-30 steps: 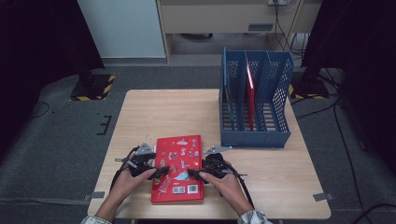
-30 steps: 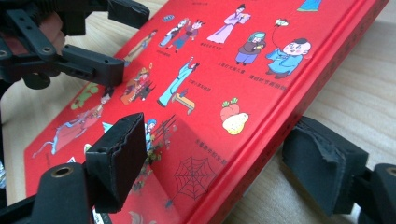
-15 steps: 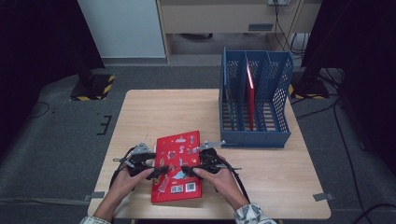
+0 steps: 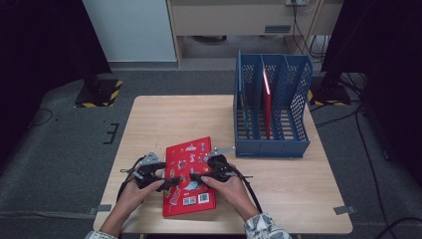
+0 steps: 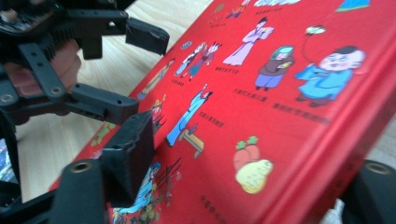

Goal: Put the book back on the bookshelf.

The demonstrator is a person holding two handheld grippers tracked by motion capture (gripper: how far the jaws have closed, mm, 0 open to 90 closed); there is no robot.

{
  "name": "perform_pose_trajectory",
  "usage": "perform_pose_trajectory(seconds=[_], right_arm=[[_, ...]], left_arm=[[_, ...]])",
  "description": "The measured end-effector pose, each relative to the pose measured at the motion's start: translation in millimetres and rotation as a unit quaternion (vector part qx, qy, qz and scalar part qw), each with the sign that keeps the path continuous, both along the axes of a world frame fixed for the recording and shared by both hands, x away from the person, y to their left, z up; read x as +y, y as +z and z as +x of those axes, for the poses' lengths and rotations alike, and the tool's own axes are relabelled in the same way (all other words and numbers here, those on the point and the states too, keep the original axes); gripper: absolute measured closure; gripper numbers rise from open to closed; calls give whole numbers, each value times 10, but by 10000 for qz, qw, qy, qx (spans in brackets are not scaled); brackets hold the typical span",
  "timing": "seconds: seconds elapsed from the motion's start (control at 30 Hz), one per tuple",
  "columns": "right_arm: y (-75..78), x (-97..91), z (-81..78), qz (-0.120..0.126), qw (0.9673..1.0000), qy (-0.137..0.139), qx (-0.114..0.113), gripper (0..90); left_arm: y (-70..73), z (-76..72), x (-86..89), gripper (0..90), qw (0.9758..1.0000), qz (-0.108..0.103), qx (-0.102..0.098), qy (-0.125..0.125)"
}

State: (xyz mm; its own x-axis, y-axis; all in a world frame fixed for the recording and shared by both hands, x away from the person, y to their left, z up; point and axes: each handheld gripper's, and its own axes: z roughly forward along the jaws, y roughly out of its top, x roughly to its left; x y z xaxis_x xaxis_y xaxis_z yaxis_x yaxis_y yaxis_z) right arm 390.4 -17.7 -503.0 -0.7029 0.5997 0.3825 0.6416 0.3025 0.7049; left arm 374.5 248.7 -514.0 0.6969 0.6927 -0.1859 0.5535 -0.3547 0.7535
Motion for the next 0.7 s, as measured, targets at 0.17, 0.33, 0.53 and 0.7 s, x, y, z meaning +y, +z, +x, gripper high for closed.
perform_pose_trajectory(seconds=[0.17, 0.33, 0.53, 0.7], right_arm=[[37, -20, 4, 98, 9999, -11, -54, 379], [63, -56, 18, 282, 9996, -70, 20, 447], [99, -72, 19, 396, 9991, -108, 64, 498], [125, -71, 22, 433, 9989, -139, 71, 515]], left_arm=[[2, 1, 7, 53, 10000, 6, 11, 68], [-2, 5, 12, 12, 9999, -16, 35, 136], [-1, 3, 25, 0, 9998, -62, 84, 185], [1, 5, 36, 0, 9997, -105, 95, 193]])
